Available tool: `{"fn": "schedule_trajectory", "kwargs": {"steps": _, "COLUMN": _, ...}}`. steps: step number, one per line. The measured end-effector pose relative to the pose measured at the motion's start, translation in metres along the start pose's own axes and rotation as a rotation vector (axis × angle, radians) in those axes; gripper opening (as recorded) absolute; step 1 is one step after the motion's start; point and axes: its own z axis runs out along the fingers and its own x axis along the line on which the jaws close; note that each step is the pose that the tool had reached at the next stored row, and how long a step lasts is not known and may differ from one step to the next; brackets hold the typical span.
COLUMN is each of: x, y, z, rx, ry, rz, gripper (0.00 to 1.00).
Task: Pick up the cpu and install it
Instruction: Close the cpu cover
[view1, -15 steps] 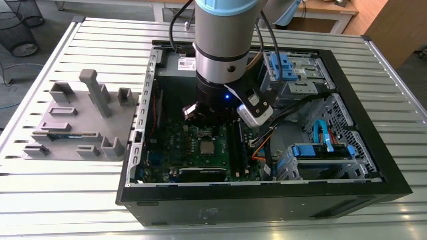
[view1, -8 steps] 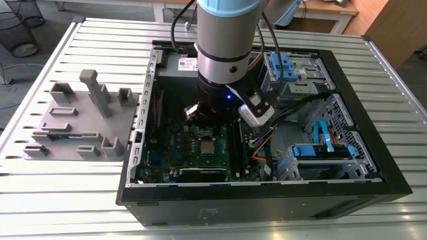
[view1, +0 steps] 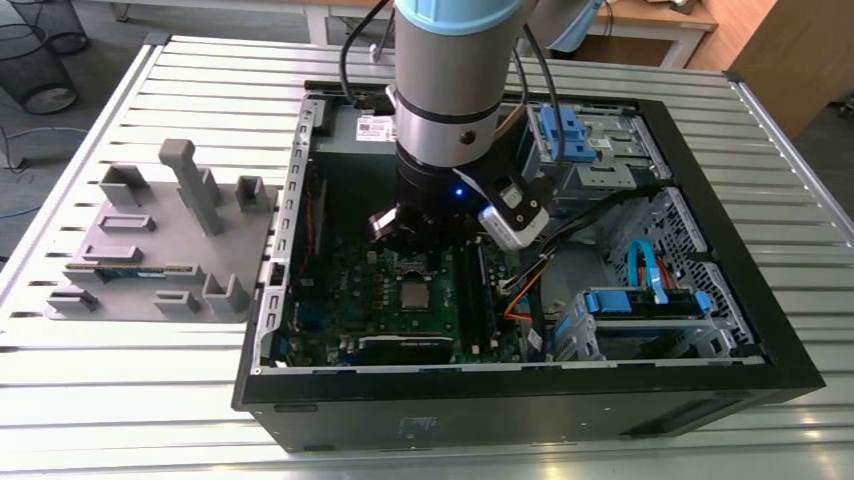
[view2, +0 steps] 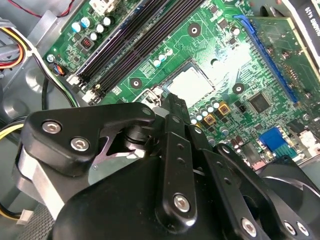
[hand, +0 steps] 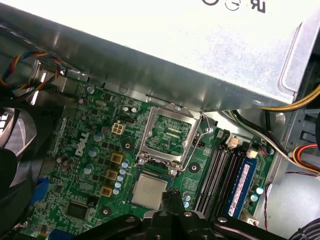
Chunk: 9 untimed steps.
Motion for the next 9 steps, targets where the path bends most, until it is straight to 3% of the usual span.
{"fn": "schedule_trajectory", "kwargs": {"steps": 9, "x": -0.0016, "y": -0.0001, "z": 0.0003, "rx": -0.0001, "ry": -0.0001, "rz": -0.002, "gripper": 0.11}}
